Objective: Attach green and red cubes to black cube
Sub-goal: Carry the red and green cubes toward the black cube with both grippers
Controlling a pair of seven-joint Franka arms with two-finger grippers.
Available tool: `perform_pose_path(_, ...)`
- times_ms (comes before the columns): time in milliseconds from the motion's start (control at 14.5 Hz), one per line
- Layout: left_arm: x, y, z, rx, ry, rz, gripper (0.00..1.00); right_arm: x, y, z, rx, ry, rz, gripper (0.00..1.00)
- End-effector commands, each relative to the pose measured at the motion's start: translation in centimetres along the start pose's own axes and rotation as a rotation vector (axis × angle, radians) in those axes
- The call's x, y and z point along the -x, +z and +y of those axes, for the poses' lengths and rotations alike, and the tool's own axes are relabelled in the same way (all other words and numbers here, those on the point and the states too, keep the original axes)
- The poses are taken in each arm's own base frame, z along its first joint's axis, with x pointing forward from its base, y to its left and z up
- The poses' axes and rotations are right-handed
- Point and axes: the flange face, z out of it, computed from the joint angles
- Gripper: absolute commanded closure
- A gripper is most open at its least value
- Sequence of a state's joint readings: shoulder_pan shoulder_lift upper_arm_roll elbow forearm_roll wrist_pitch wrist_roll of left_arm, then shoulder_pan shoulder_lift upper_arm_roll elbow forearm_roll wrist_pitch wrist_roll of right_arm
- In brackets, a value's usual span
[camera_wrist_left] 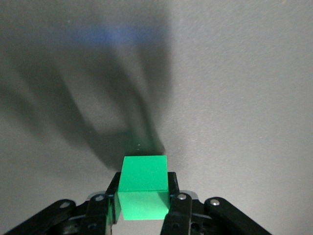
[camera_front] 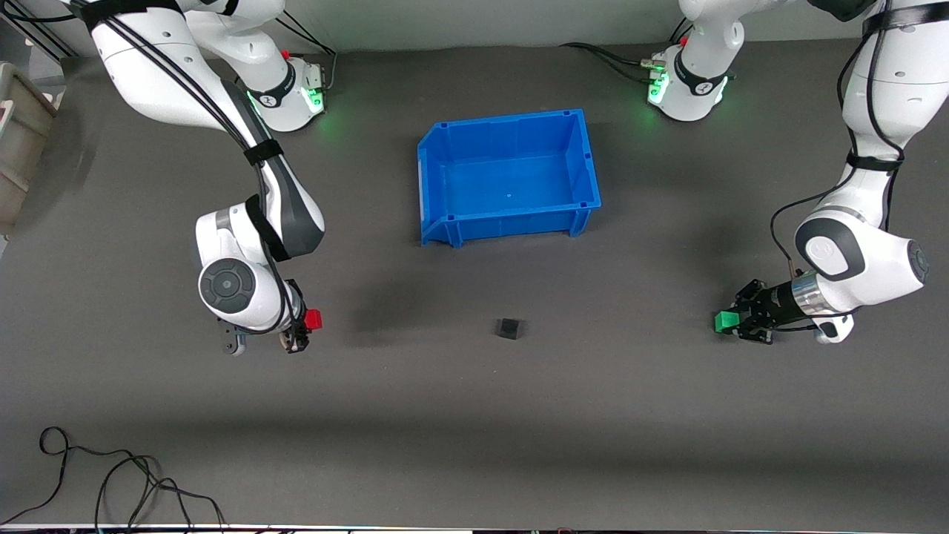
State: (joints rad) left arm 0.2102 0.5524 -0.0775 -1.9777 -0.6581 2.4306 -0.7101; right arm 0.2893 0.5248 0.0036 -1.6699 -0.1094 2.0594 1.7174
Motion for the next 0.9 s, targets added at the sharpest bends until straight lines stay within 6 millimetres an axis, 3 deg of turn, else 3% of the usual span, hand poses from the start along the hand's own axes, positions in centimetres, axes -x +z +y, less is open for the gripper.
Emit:
perform_pose_path(0, 0.6, -1.5, 1.1, 0.002, 0.015, -0.027, 0.88, 4.7, -2.2, -0.5, -0.022, -0.035, -0.005, 0.65)
perform_pose_path(207, 2.7, -2.2, 3.4, 0.008, -0.047, -0.044, 0.89, 9.3, -3.2, -2.5, -0.066, 0.070, -0.043, 0.65)
perform_pose_path(277, 4.2, -2.0, 4.4, 0.007, -0.077, -0.048, 0.90, 11.5, -2.6, -3.0, -0.071, 0.085, -0.044, 0.65)
perform_pose_path(484, 8.1, -1.1, 6.3, 0.000, -0.165, -0.051, 0.91, 13.6, -0.1, -4.6, -0.066, 0.134, -0.059, 0.65)
perform_pose_path(553, 9.2, -0.8, 6.7, -0.004, -0.194, -0.051, 0.93, 15.7, 1.0, -4.7, -0.058, 0.127, -0.078, 0.65)
perform_pose_path(830, 17.3, 2.9, 8.2, -0.043, -0.242, -0.057, 0.97, 21.8, 1.5, -6.4, -0.135, 0.208, -0.129, 0.65)
